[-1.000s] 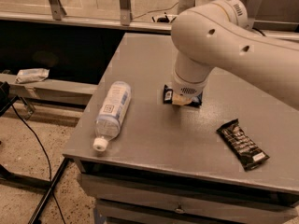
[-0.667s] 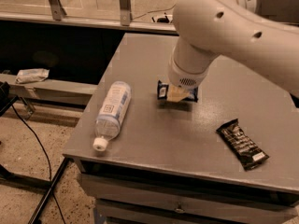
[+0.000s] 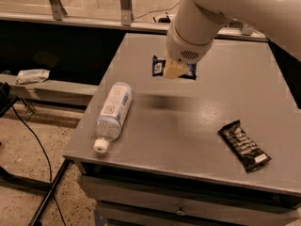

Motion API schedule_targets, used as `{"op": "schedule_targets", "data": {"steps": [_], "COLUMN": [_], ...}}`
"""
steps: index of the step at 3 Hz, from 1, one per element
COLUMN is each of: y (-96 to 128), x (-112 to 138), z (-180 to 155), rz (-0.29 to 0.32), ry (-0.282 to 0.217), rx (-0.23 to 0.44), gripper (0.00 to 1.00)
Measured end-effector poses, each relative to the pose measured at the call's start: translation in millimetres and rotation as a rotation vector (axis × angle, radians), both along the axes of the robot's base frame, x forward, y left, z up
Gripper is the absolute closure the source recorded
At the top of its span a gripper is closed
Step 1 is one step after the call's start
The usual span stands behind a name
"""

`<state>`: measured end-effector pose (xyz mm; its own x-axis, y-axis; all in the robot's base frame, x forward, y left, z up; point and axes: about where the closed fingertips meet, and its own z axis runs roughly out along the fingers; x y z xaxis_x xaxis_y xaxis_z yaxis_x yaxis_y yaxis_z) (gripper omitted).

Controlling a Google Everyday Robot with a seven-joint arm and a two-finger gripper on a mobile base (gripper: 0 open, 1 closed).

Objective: Move rxbar blueberry near blue plastic bottle

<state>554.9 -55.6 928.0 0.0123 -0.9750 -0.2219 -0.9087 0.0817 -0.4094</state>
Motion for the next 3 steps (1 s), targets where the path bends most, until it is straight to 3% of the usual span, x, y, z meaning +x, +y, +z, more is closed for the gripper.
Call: {"op": "schedule_targets", "data": {"steps": [3], "y": [7.4], "x": [3.4], "z": [-54.0], "rz": [0.010], "ry": [0.145], "rx": [-0.017], "gripper": [1.00]}}
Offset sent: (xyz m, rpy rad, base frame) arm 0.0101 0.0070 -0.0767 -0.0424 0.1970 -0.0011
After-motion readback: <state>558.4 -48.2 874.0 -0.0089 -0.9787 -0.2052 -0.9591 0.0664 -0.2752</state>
